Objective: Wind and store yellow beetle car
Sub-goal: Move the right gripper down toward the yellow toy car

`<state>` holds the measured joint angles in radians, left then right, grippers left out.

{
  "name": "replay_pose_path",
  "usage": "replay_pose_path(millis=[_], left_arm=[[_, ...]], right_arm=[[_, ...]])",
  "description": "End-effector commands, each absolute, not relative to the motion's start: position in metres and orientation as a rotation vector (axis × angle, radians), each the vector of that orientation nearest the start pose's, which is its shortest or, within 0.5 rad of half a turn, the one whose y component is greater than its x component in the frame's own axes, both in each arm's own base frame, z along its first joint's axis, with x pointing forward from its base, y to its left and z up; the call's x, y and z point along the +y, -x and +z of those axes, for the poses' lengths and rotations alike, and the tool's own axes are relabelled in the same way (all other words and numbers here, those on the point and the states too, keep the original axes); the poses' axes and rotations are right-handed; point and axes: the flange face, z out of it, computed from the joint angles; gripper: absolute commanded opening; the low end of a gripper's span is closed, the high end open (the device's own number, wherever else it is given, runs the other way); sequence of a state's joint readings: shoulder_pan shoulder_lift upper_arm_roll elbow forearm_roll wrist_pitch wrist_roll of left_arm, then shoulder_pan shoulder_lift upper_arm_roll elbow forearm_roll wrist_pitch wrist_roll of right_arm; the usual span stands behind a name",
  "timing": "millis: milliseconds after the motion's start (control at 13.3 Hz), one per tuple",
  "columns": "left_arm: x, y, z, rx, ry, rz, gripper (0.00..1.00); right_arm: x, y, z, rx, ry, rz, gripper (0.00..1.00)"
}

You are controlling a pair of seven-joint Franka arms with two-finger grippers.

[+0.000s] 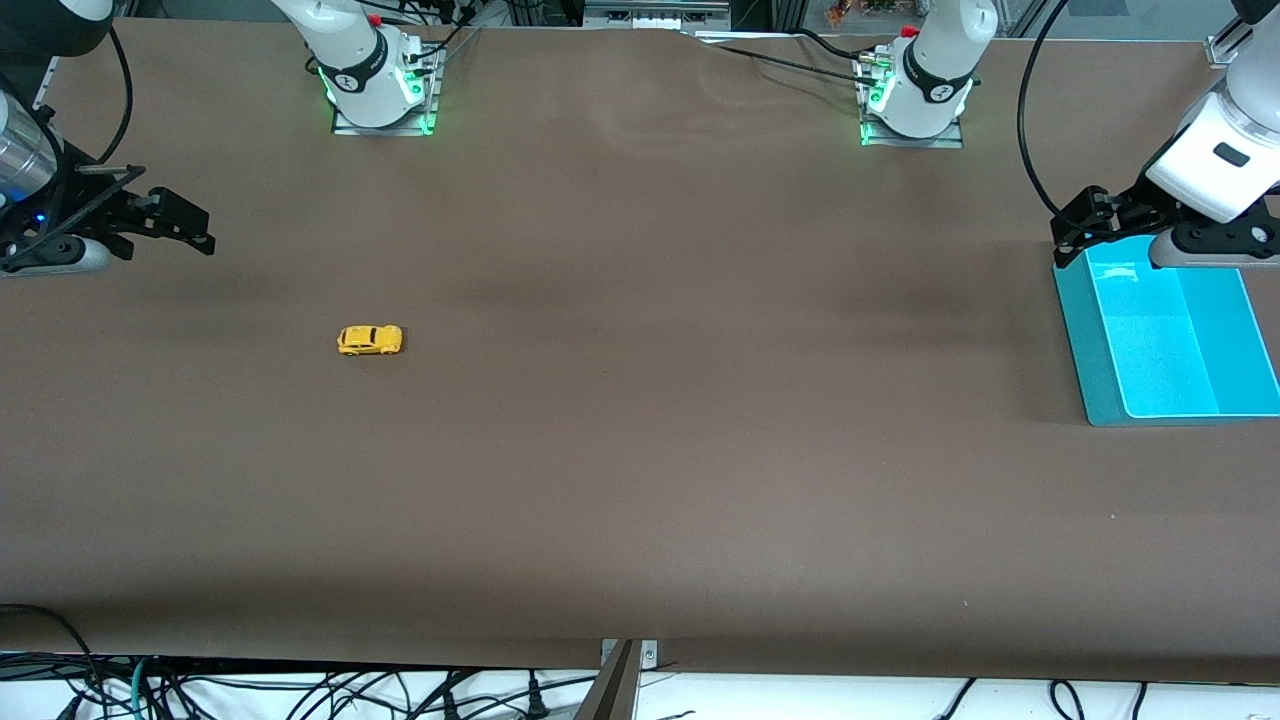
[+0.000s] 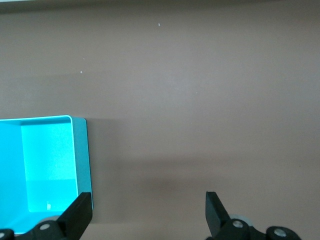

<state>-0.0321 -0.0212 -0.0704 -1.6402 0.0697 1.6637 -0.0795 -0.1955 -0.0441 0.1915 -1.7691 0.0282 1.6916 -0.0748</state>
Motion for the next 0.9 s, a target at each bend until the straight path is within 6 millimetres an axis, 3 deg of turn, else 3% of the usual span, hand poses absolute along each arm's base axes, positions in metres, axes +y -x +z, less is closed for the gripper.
replay_pose_path(millis=[0,452,829], left_arm=[[-0.058,-0.569,0.604,0.097,3.089,-0.038,1.0],[-0.057,-0.569,0.604,0.092,3.094,-0.03,1.0],[-0.06,-0.568,0.601,0.092,3.093,-0.011,1.0]], right_arm=[[0.005,-0.543,0.569,-0.086,3.121,0.022,1.0],[0.004,-0.546,0.567,-0.084,3.119,0.024,1.0],[-0.009,-0.548,0.564,-0.05,3.118,0.026,1.0]])
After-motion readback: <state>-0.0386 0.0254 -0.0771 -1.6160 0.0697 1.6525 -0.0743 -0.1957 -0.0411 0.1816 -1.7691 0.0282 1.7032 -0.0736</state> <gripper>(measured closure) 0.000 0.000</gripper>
